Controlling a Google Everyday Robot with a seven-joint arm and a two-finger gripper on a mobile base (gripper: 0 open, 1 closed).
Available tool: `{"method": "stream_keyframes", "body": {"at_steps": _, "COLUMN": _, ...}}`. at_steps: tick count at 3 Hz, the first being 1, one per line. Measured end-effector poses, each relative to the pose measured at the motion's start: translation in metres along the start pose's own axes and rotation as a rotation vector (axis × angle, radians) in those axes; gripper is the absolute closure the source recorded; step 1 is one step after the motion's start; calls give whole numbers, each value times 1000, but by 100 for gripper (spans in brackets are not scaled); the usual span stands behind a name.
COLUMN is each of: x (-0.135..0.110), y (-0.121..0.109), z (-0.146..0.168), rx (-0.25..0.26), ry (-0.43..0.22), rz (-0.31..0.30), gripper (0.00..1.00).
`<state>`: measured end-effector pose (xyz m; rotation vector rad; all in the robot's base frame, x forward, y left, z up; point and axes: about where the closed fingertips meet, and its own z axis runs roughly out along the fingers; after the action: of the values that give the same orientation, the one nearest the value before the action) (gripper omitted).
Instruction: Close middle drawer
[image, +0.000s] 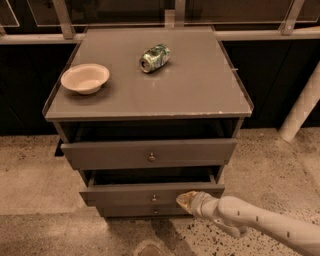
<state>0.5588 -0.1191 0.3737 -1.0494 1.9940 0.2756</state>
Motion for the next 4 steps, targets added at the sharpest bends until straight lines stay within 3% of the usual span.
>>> {"method": "stream_keyframes", "body": {"at_steps": 1, "x": 0, "y": 1, "z": -1, "rx": 0, "ry": 0, "rz": 0, "gripper": 100}}
{"method": "stream_keyframes", "body": {"at_steps": 2, "x": -4, "y": -39, "z": 6, "rx": 91, "ry": 14, "rz": -36, "gripper": 100}}
{"method": "stream_keyframes", "body": {"at_steps": 3, "x": -4, "y": -38, "z": 5, "rx": 91, "ry": 14, "rz": -36, "gripper": 100}}
{"method": "stream_keyframes", "body": {"at_steps": 4, "x": -5, "y": -52, "z": 8, "rx": 125, "ry": 19, "rz": -49, "gripper": 100}}
